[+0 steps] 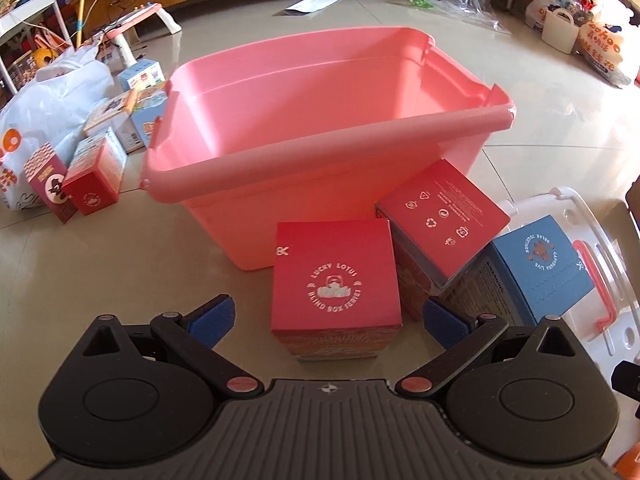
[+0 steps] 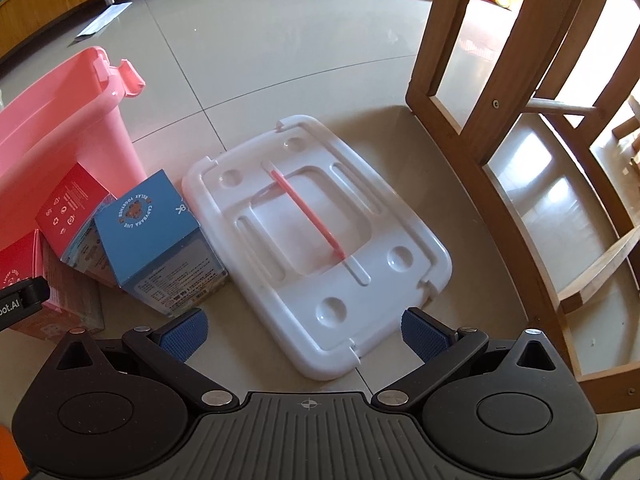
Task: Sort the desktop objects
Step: 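Grasp the red Lucky Lotus box with the left tool and lift it, then carry the red box over the pink tub and open the left tool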
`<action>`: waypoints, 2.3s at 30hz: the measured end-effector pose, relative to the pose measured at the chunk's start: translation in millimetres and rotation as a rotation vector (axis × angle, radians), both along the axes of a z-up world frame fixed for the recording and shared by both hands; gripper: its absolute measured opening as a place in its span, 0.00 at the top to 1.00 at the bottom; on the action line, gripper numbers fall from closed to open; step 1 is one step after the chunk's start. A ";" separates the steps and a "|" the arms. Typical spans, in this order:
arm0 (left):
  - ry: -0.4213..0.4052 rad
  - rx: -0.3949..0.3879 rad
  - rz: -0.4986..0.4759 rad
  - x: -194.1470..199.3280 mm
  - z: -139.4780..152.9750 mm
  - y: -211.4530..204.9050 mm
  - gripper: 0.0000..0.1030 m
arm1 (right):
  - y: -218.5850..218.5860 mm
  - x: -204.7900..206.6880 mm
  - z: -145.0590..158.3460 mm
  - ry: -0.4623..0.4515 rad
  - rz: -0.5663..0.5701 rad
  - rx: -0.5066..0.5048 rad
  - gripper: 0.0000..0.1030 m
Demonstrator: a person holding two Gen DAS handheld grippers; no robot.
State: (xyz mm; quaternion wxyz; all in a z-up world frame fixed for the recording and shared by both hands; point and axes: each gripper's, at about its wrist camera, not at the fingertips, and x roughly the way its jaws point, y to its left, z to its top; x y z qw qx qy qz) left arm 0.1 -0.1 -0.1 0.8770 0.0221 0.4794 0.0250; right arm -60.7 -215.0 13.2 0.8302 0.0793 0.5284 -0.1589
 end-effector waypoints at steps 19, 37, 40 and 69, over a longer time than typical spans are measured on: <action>0.068 -0.041 0.040 -5.3 -30.5 -22.8 0.31 | 0.7 8.5 -18.7 0.050 -0.010 0.026 0.00; 0.023 -0.059 0.042 -4.3 76.4 8.9 0.31 | 7.2 -1.7 11.2 0.017 0.003 0.049 0.00; 0.001 -0.054 0.055 -5.4 111.6 14.0 0.31 | 6.5 -5.6 16.3 0.009 -0.003 0.064 0.00; -0.020 -0.127 0.110 171.6 100.6 2.0 0.31 | -8.1 14.4 -11.5 0.056 -0.037 0.141 0.00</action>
